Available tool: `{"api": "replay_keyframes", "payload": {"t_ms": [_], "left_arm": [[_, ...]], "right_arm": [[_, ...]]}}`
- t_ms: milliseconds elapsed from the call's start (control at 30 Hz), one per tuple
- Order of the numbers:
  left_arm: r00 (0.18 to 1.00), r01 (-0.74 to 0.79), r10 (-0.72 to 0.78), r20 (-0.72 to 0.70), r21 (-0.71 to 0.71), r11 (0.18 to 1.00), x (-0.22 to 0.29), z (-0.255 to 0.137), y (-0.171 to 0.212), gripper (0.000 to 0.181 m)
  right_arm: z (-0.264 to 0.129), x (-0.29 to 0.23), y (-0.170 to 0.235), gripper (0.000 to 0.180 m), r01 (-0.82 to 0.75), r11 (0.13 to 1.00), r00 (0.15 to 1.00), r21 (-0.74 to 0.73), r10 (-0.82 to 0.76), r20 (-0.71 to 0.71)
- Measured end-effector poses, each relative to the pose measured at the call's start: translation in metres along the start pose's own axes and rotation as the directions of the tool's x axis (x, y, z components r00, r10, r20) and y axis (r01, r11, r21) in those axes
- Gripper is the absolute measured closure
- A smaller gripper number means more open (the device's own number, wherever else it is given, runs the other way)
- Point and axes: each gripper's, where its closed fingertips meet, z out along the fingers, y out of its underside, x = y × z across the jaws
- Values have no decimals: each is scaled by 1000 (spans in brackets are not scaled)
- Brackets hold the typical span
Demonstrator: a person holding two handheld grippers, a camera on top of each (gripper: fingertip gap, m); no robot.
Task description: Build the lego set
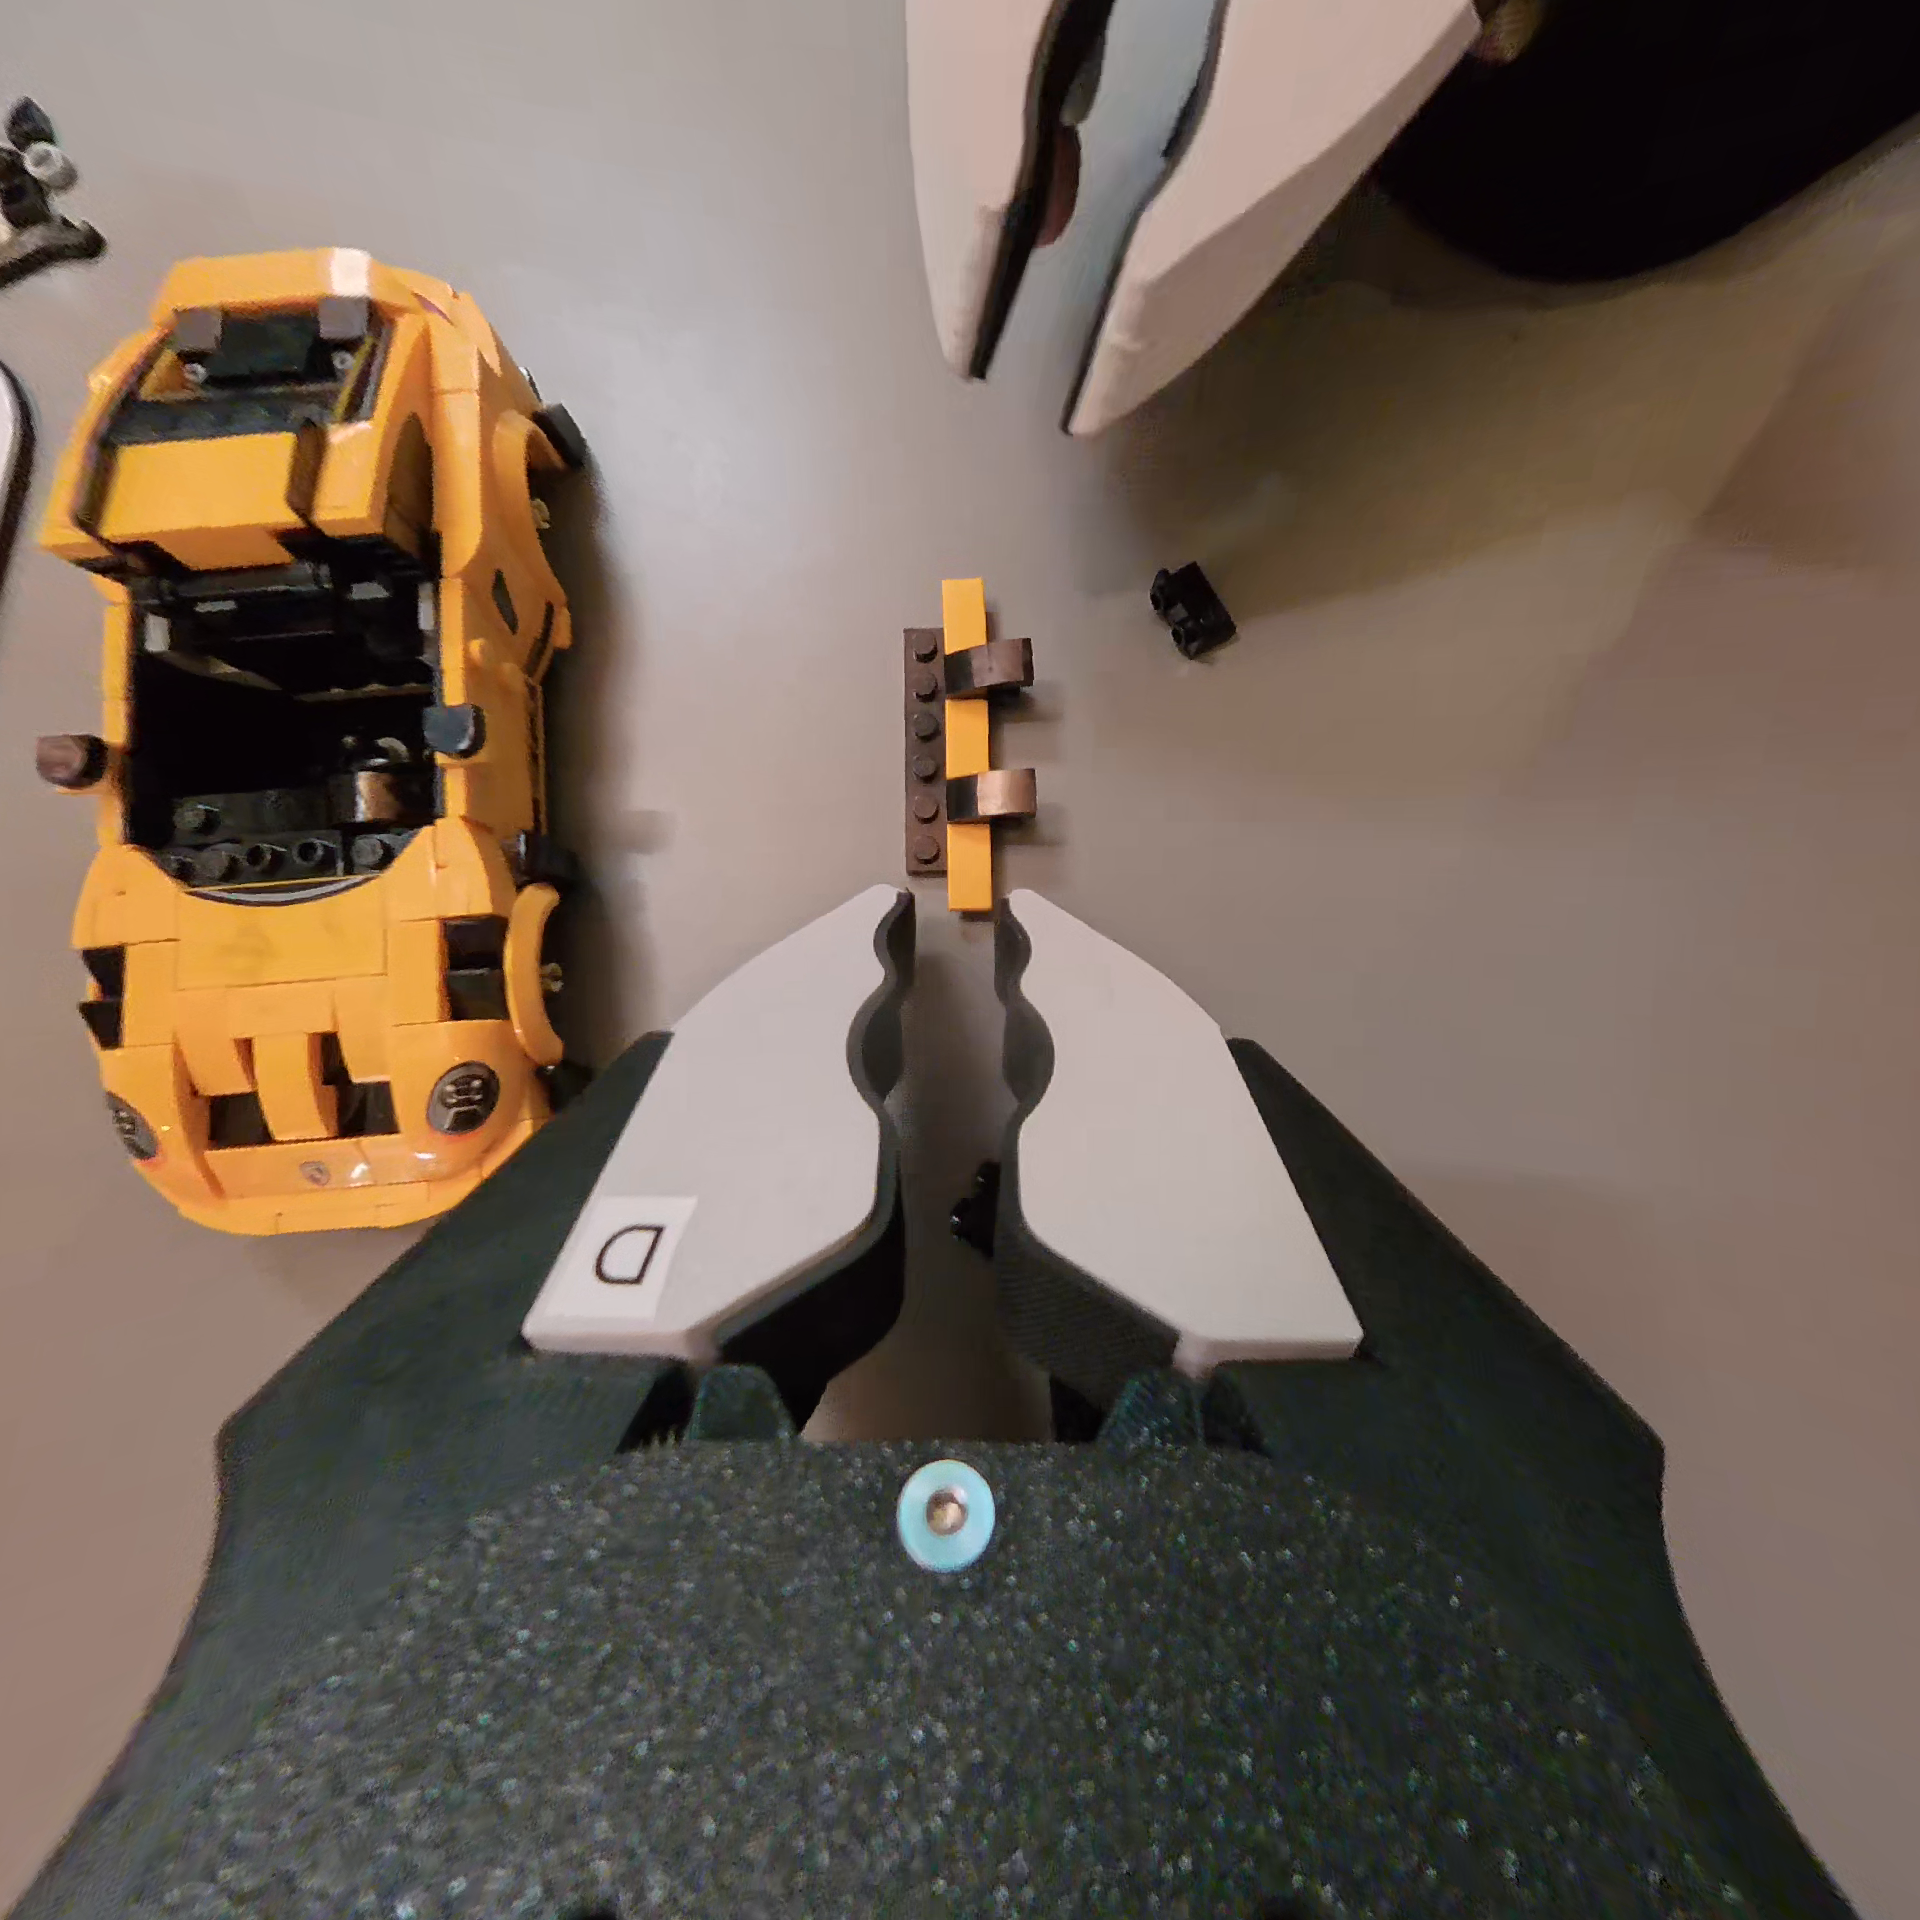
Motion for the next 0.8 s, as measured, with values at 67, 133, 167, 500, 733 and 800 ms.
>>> {"api": "replay_keyframes", "payload": {"t_ms": [67,133,167,500,733,800], "left_arm": [[1000,4,-4,18,41,999,-3,-4,-6,167],[998,11,-17,53,109,994,-10,-12,-17,171],[998,18,-28,61,148,989,-12,-16,-23,173],[989,44,-83,124,287,957,-29,-30,-37,166],[996,37,-53,72,210,977,-17,-16,-29,160],[998,25,-33,45,160,987,-7,-8,-25,159]], "right_arm": [[-7,11,-13,167,-8,997,998,83,13,-63],[-17,21,-27,167,-28,984,992,178,49,-113],[-21,26,-33,167,-39,975,989,221,69,-131],[-30,39,-36,167,-38,960,977,278,94,-191],[-26,36,-22,168,-23,980,985,195,56,-162],[-26,31,-18,168,-10,988,990,154,32,-138]]}}
